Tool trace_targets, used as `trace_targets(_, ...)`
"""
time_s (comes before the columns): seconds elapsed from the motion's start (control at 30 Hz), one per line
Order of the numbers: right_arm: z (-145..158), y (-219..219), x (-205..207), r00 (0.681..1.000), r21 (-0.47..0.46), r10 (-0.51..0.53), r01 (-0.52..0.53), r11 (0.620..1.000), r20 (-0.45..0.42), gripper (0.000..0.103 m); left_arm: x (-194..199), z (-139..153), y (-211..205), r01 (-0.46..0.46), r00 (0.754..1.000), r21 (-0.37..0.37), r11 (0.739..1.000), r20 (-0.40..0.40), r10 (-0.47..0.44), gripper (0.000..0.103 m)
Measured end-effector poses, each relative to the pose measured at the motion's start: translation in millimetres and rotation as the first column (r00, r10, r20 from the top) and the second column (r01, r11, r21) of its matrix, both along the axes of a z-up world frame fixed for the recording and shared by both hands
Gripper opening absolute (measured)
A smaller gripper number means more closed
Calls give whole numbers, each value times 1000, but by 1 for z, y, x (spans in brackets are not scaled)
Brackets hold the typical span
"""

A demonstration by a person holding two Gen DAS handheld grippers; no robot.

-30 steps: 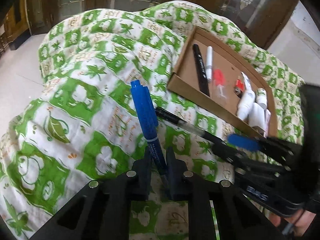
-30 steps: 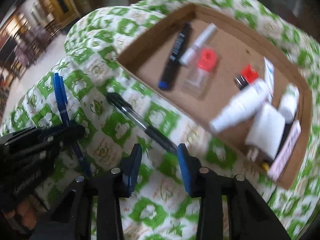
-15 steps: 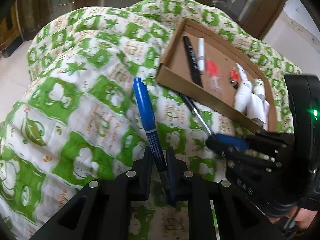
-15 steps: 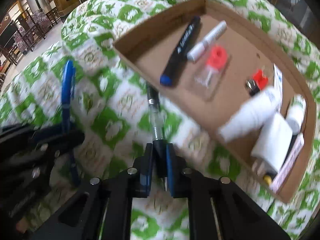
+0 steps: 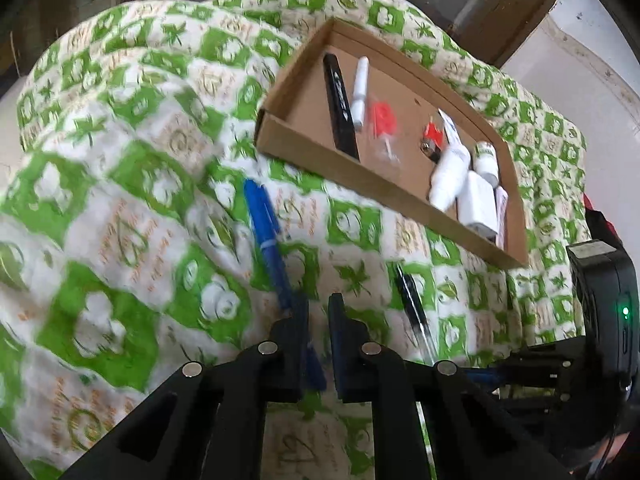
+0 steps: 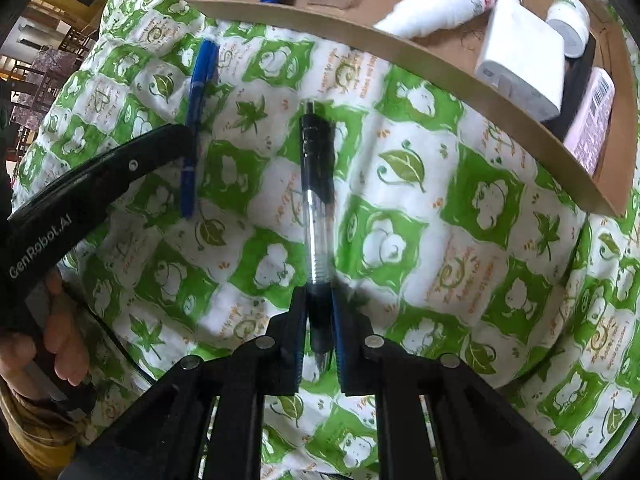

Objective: Organize rigid objects
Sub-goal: 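Close the right tool on the black ballpoint pen while the left tool holds the blue marker, then lift the ballpoint pen with the right tool while the left tool lifts the blue marker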

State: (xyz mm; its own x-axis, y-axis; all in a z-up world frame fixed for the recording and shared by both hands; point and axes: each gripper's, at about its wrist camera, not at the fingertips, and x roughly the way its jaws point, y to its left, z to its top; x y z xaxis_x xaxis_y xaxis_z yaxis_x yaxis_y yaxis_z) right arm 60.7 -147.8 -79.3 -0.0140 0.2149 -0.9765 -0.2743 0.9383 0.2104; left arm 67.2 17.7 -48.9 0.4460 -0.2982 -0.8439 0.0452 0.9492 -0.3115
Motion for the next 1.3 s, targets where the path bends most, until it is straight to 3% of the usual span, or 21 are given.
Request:
trace_targets(0.1,3,12,4,999,10,11,-11,1000,41,31,6,0,-7,0,1000,85,996,29,-3,34)
trace_targets(0.27,6,33,16,995,13,6,-8,1000,104,32,19,-13,-20,-13,1000,203,979,31,7,35)
trace_targets(0.33,7,36,17,992,25,-9,6,1000,126,32,22,-16,-23,-16,1000,218,976,26,11,35)
trace_targets(0.57,15,27,30,987,27,-51,48,998,153,32,29,-16,-25,-16,1000,226,974,25,11,35)
trace_targets(0.9,4,25,26,977,-3,-69,71,997,201,14,26,-24,-29,-13,1000,237,971,21,8,35)
trace_targets(1.07,13,17,30,973,17,-103,102,995,206,10,27,-24,-21,-25,1000,189,982,13,23,33)
trace_targets(1.13,14,11,32,972,18,-118,117,993,202,10,28,-24,-15,-31,1000,161,986,3,31,27)
trace_targets(1.3,6,-2,39,978,28,-139,137,990,158,11,32,-26,-8,-45,999,111,993,-22,48,26)
